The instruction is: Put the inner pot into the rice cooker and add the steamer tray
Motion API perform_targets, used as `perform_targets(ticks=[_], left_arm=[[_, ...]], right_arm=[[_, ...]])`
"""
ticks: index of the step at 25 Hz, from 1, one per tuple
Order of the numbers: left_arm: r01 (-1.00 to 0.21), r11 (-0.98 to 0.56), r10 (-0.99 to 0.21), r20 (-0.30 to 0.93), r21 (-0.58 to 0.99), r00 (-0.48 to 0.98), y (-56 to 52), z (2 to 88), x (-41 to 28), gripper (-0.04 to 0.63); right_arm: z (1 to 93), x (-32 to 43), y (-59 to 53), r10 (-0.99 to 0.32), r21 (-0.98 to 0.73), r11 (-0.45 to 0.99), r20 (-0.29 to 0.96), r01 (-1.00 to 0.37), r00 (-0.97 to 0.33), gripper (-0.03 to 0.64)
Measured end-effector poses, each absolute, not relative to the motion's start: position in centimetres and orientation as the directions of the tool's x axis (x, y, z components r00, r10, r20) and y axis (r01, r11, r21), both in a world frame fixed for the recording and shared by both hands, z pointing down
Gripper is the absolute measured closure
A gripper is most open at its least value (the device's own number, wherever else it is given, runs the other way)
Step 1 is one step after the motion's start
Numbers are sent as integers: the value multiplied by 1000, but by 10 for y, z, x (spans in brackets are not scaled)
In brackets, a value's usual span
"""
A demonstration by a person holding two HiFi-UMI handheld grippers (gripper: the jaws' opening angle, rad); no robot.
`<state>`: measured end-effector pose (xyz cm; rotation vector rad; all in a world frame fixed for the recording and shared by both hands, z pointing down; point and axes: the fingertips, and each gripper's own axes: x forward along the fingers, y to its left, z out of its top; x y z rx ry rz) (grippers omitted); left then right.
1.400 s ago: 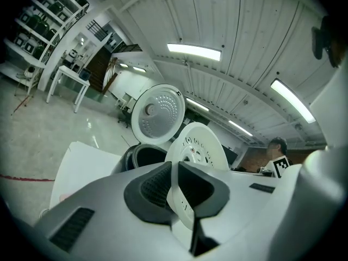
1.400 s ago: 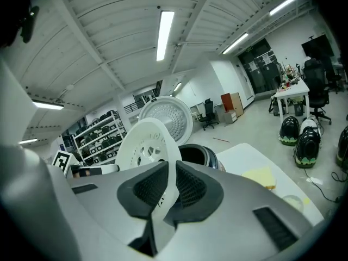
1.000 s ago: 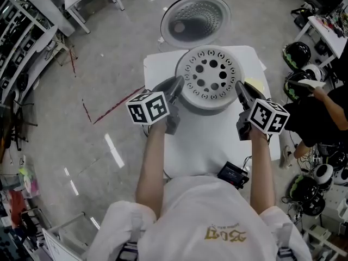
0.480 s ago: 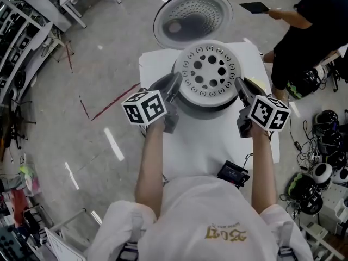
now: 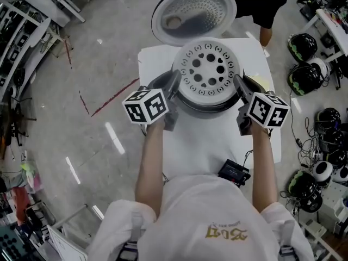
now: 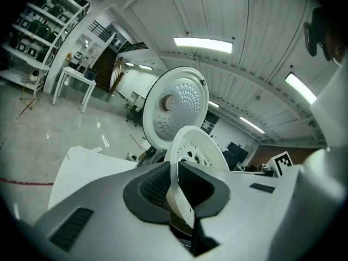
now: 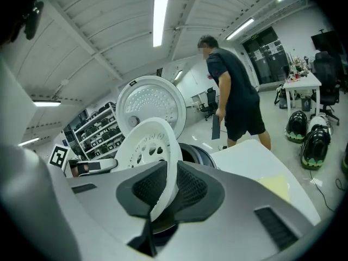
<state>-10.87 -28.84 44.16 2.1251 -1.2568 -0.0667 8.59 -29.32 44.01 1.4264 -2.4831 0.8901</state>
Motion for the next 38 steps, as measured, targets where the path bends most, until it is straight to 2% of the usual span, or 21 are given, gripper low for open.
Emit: perform_targets(ticks=[6,8,13,30,38], left_arm=[[-852,-352,-797,353,388,490,-292,452,-104,518],[-863,-367,-791,371,347,486,-294,454,-101,492],[-885,-387,-781,418,258,464,-297,462,-100,482],[-898,-399,-768,467,186,438,-302,474,-98,463],[-904,-421,-770,499,68,396,-302,478,-95,440]], right_arm=[[451,84,-297,-746,-347,385,428,-855,-510,531],[454,85,-298,-748,-313,388,442,-867,-495,524],[458,83,-302,-749,-265,401,456,-877,-480,512],[469,83,-310,-762,-135,418,486,-899,-427,492],[473,83,-310,-775,-99,412,484,-906,-406,486]])
